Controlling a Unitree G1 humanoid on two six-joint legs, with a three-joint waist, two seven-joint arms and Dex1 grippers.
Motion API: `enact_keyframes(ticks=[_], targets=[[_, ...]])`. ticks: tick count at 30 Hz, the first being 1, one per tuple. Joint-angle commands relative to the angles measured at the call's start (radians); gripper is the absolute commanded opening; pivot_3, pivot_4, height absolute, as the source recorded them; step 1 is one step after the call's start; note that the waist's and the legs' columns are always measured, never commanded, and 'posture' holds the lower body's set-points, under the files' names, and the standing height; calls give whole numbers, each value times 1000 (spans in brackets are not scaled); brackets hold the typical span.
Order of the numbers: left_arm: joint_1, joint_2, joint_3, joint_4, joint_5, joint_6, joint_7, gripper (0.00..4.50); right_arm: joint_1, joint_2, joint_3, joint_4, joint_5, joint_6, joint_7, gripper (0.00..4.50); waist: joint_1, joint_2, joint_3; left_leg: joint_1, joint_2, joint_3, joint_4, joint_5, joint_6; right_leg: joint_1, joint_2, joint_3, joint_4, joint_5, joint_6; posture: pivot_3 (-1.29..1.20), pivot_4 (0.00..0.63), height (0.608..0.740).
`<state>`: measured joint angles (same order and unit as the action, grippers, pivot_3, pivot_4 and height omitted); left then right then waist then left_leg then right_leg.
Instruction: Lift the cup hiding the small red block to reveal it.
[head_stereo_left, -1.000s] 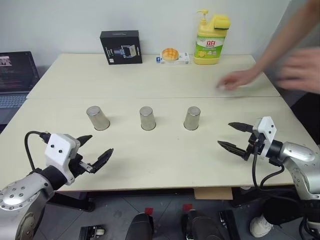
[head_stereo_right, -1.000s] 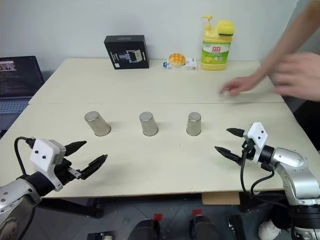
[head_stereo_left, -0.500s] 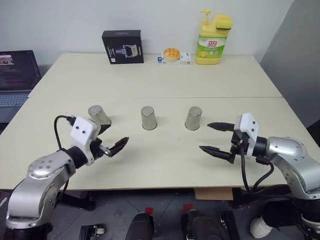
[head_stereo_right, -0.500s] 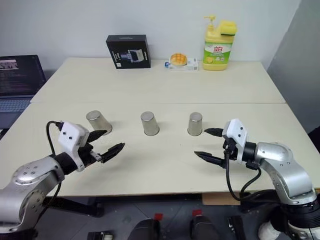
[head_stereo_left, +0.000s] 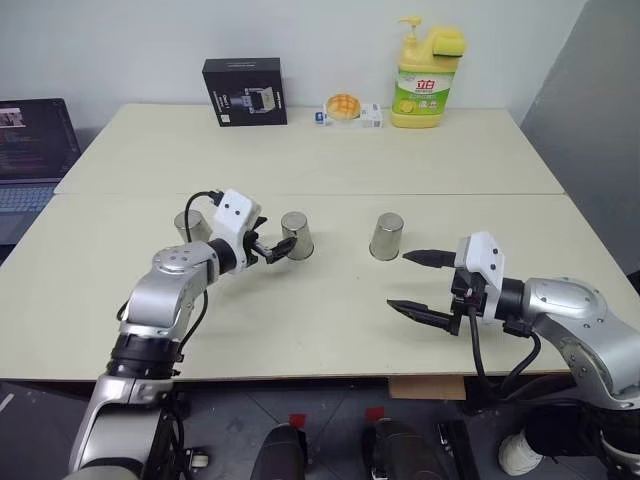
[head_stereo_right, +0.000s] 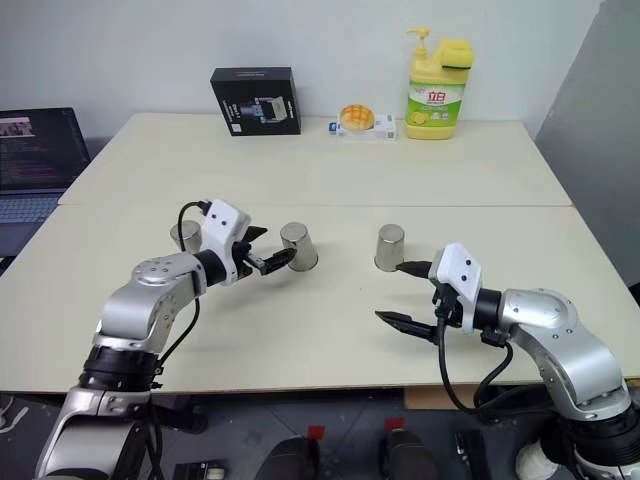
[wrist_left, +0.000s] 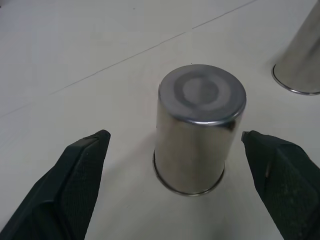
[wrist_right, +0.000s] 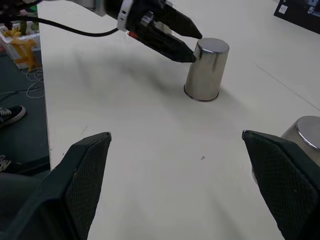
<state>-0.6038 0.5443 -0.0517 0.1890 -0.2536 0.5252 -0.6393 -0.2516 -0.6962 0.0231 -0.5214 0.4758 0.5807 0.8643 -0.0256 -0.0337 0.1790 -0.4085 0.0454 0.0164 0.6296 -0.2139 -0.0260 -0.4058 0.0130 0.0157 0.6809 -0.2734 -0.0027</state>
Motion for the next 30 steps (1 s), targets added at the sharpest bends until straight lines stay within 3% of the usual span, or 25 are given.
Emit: enact_keyframes(ticks=[1, 13, 15, 20, 25, 30], targets=[[-97, -26, -23, 124, 42, -85, -41, 4500, 10, -7, -23, -56, 19, 4, -16, 4462, 1, 0, 0, 0, 0, 0, 0, 0, 0, 0, 0, 0, 0, 0, 0, 0, 150, 740], [-228, -93, -57, 370, 110, -182, -130, 4500, 15, -15, -30, -78, 35, 17, -40, 4462, 0, 0, 0, -1, 0, 0, 1, 0, 0, 0, 1, 0, 0, 0, 0, 0, 150, 740], [-238, -99, -54, 389, 116, -195, -135, 3882, 7, -14, -28, -73, 36, 19, -42, 4500, -1, 0, 0, -1, 0, 0, 1, 0, 0, 0, 1, 0, 0, 0, 0, 0, 150, 740], [-245, -105, -43, 383, 119, -209, -146, 2918, 2, -12, -26, -72, 36, 21, -45, 4500, -1, 0, 0, -1, 0, 0, 1, 0, 0, 0, 1, 0, 0, 0, 0, 0, 150, 740], [-201, -91, -20, 245, 102, -166, -125, 2718, 6, -11, -25, -77, 34, 21, -48, 4500, -1, 0, 0, -1, 0, 0, 1, 0, 0, 0, 1, 0, 0, 0, 0, 0, 150, 740], [-92, -61, 66, -80, 61, -2, -34, 2718, 19, -15, -35, -88, 39, 24, -51, 4500, -4, 0, 0, -1, 1, 0, 1, 0, 0, 0, 0, 0, 0, 0, 0, 0, 150, 740]])
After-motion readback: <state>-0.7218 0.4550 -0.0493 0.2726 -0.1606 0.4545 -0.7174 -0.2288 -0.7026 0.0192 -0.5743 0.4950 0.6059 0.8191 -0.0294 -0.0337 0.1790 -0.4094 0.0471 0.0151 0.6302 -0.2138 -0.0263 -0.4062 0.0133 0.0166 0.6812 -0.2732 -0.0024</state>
